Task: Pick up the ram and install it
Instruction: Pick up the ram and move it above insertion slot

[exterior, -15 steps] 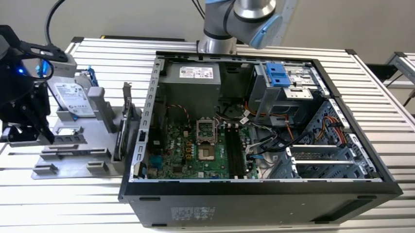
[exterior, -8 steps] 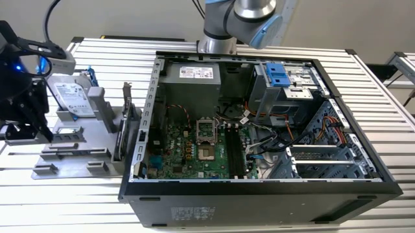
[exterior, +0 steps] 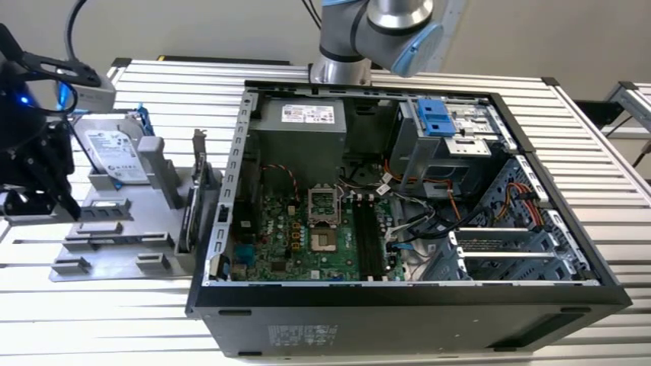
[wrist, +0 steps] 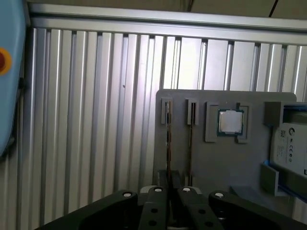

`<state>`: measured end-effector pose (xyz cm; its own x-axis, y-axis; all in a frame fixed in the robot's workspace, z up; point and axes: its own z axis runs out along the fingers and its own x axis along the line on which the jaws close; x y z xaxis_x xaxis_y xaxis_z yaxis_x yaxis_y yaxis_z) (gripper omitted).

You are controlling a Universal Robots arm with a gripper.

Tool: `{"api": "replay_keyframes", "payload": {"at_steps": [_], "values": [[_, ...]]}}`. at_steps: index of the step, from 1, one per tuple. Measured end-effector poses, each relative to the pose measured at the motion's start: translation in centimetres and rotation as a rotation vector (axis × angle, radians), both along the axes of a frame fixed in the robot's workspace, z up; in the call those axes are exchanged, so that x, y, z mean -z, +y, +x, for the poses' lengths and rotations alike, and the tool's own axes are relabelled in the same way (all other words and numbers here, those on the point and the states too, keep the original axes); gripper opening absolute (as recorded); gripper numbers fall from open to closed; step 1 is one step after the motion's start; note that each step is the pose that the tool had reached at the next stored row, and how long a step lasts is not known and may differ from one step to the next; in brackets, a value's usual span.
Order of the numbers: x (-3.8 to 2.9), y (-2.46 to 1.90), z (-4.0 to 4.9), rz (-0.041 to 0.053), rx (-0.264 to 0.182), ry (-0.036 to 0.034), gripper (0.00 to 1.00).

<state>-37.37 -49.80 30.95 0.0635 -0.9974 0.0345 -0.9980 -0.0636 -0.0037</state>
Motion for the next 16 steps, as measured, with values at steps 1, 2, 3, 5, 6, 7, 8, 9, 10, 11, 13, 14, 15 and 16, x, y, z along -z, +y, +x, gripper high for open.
{"api": "replay_keyframes", "payload": {"at_steps": [1, 2, 3, 5, 6, 7, 8, 9, 10, 11, 13, 14, 15, 16], "values": [[-0.08, 0.0, 0.0, 0.0, 0.0, 0.0, 0.0], [-0.17, 0.0, 0.0, -0.0001, 0.0, 0.0, 0.0], [-0.26, 0.0, 0.0, 0.0, 0.0, 0.0, 0.0], [-0.44, 0.0, 0.0, 0.0, 0.0, 0.0, 0.0], [-0.53, 0.0, 0.0, -0.0001, 0.0, 0.0001, 0.0], [-0.62, 0.0, 0.0, -0.0001, 0.0, 0.0001, 0.0], [-0.7, 0.0, 0.0, 0.0, 0.0, 0.0, 0.0], [-0.78, 0.0, 0.0, 0.0, 0.0, 0.0, 0.0], [-0.87, 0.0, 0.0, 0.0, 0.0, 0.0, 0.0], [-0.96, 0.0, 0.0, 0.0, 0.0, 0.0, 0.0], [-1.13, 0.0, 0.0, -0.0001, 0.0, 0.0001, 0.0], [-1.21, 0.0, 0.0, 0.0, 0.0, 0.0, 0.0], [-1.29, 0.0, 0.0, -0.0001, 0.0, 0.0, 0.0], [-1.37, 0.0, 0.0, 0.0, 0.0, 0.0, 0.0]]}}
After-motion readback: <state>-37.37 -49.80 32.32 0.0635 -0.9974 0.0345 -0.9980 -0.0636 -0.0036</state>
